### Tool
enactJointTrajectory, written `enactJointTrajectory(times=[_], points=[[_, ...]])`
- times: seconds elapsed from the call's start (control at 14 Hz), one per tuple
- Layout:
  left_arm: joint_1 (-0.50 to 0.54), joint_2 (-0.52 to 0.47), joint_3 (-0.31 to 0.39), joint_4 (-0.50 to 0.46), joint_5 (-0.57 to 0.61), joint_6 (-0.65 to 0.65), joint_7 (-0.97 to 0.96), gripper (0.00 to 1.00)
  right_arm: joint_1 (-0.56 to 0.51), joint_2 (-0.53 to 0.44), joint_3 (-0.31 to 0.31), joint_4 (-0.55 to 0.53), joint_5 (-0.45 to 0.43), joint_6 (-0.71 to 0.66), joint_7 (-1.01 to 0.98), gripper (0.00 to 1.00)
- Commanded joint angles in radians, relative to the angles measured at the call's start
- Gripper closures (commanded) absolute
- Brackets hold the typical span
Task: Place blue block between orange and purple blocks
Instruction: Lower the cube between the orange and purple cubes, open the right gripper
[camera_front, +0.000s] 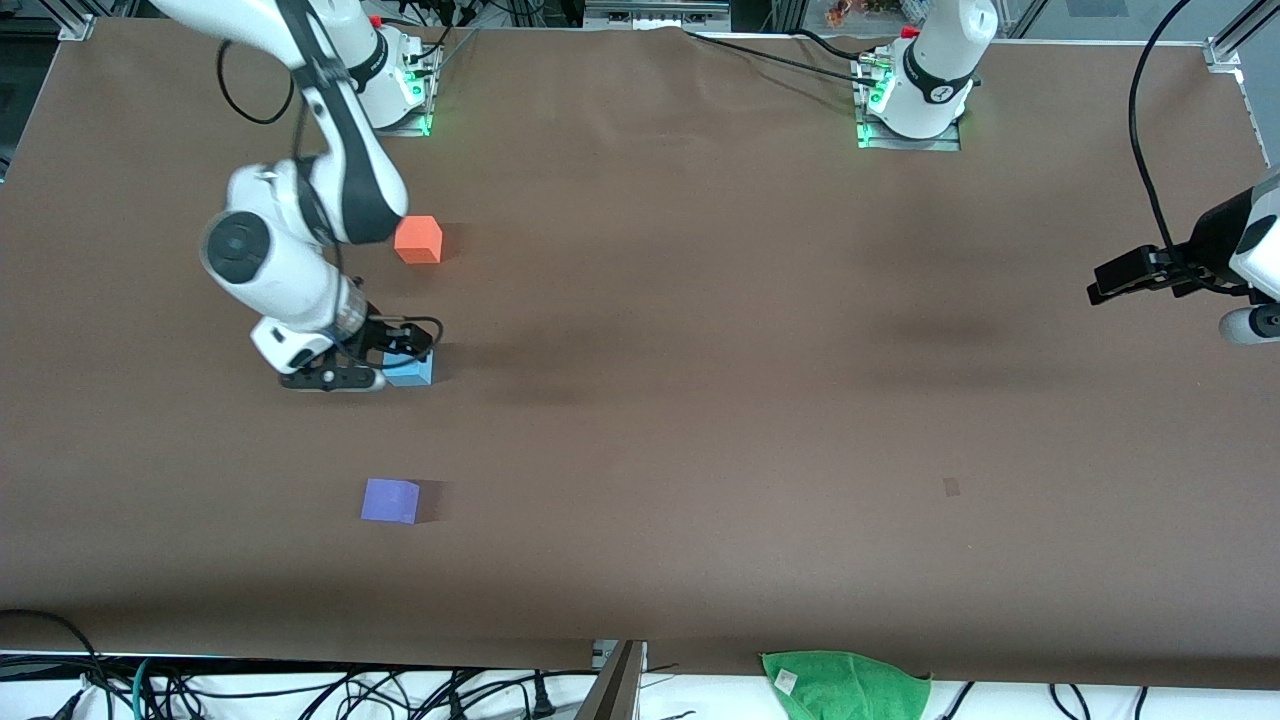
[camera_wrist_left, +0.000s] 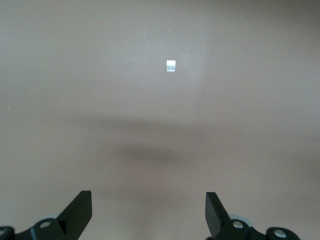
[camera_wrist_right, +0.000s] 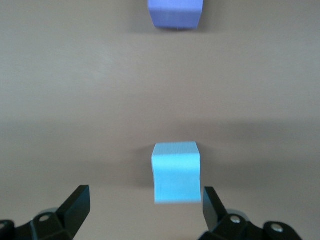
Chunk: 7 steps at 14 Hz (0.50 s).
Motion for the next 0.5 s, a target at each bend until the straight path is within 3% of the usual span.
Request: enactJointTrajectory(times=[0.0, 0.21, 0.43], points=[[0.007, 0.017, -0.001, 0.035, -0.011, -0.021, 0.021, 0.00, -0.010, -0.025, -0.068, 0.228, 0.016, -0.309, -0.041, 0.00], [0.009, 0.017, -0.001, 0.035, -0.011, -0.021, 0.021, 0.00, -0.016, -0.031, -0.088, 0.415, 0.004, -0.569, -0.059, 0.00], [0.009, 0.017, -0.001, 0.035, -0.011, -0.021, 0.021, 0.00, -0.013, -0.136, -0.099, 0.377, -0.030, -0.634, -0.082, 0.00]])
